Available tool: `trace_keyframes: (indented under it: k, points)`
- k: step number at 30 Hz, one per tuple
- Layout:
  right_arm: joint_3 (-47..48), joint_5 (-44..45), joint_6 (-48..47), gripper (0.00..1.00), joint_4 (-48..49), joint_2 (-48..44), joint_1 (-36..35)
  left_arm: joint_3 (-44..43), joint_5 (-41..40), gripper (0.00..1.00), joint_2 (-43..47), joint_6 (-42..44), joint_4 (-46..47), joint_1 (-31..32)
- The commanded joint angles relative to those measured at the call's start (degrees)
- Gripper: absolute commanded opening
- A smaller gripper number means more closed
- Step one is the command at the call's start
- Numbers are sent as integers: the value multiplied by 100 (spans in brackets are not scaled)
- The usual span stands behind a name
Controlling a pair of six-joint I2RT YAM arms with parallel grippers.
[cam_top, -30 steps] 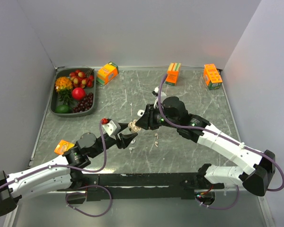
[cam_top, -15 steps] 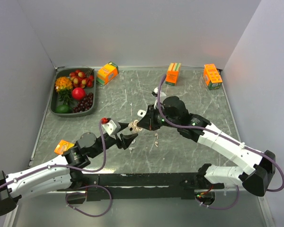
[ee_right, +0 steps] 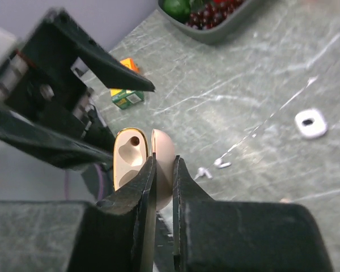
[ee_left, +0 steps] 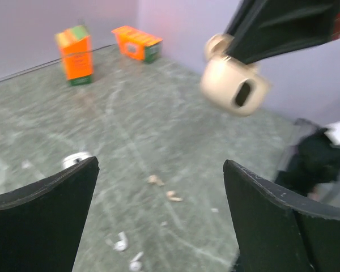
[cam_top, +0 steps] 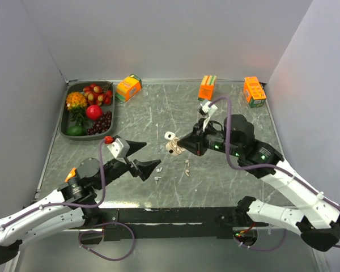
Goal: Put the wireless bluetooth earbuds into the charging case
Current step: Adjust the charging case.
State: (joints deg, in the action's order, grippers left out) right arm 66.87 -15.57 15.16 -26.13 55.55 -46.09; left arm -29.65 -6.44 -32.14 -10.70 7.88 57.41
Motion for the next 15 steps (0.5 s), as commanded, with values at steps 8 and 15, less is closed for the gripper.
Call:
trace_keyframes:
  k: [8, 15]
  points:
    - [90, -639, -2201, 0, -665, -413, -32, -446, 5450, 96, -1169, -1468, 836, -1521]
    - [-262, -1114, -2263, 0, -551, -422, -41, -453, 5223, 96, -1497, -989, 865, -1575]
